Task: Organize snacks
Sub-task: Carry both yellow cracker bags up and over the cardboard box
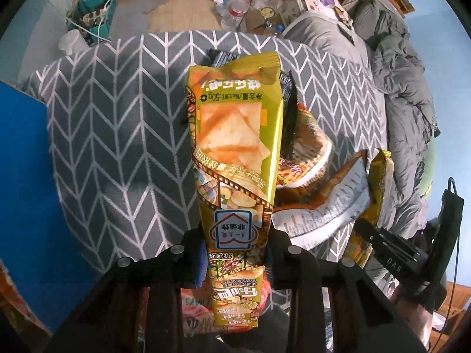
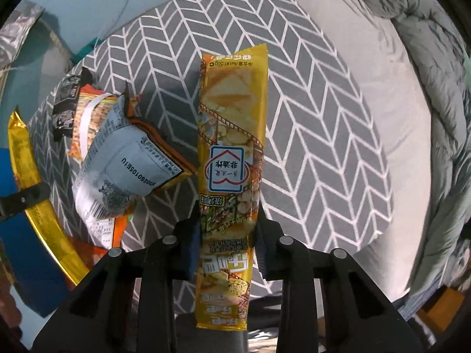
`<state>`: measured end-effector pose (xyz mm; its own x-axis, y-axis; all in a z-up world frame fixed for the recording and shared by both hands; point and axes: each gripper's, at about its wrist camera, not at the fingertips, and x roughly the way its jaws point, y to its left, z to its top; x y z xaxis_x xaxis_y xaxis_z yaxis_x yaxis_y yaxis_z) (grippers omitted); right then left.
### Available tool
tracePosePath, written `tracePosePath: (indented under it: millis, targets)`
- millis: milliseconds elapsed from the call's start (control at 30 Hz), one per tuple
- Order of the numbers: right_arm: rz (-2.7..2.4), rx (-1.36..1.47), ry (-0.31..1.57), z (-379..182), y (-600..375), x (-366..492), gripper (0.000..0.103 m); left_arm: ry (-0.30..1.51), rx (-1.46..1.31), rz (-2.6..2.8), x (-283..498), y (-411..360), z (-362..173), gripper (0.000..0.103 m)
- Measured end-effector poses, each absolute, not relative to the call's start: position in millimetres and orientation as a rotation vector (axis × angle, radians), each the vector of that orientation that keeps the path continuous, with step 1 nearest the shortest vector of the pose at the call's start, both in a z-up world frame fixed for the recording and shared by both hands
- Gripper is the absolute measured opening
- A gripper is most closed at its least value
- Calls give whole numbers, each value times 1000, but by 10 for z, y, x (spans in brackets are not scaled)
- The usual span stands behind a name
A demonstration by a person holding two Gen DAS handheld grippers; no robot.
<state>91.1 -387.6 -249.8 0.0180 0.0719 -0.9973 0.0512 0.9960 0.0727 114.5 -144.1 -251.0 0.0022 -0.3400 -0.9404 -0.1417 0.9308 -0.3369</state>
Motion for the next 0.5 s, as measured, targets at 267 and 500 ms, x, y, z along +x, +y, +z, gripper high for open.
tracePosePath:
  millis: [267,500]
  targets:
    - [24,70,1518,-2138,-3963,785,28,1520,-384,-179,1065,-1247,-2216,31]
    - [85,41,1498,-1841,-3894,783,28,1502,-367,-176,945,-1170,-1997,31]
